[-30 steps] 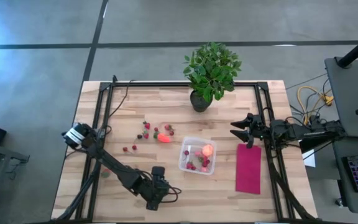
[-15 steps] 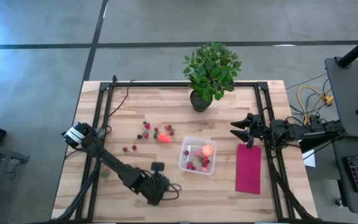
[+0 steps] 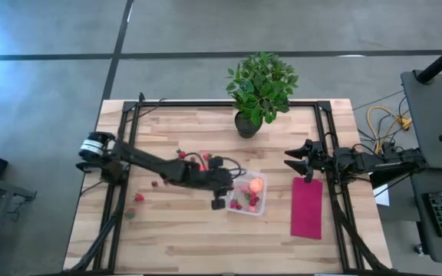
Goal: Pick and placing Produce into tupperware
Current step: Put the pink peach into the transparent bin, then put the red strawberry into the transparent bin
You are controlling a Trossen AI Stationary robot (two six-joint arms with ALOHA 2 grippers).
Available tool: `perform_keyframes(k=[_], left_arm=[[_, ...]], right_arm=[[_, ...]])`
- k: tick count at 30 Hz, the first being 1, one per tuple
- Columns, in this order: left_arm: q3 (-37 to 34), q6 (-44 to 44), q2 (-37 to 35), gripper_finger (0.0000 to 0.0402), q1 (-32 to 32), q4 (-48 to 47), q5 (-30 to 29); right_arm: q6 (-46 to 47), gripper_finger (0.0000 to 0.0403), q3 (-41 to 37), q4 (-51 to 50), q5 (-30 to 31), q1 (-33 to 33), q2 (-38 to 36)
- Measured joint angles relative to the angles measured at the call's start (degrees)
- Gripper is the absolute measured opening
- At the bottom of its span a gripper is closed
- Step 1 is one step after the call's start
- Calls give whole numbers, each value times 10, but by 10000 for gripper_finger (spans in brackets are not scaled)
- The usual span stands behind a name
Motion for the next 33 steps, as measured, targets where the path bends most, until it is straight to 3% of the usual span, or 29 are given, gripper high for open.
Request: perform_keyframes(k=[3,8,15,19,22,27,30,33], left_arm=[[18,0,12,130,6,4,38],[37,-3,14,188,6,-30,39],[47,-120,-77,209,-20,-457,35],[18,-316,-130,209,-39,-588,68],[-23,-479,-165,209,-55,-603,117],[-94,-630,-221,209,-101,-608,112],[-121,-619,-241,209,-108,-560,67],[-130,-495,-252,209,-99,-453,21]], right_arm=[[0,233,0,2,0,0,0],[0,233,0,0,0,0,0],[0,233,0,0,0,0,0],[0,233,0,0,0,0,0],[0,233,0,0,0,0,0],[0,233,0,0,0,0,0],[0,233,0,0,0,0,0],[0,233,0,0,0,0,0]])
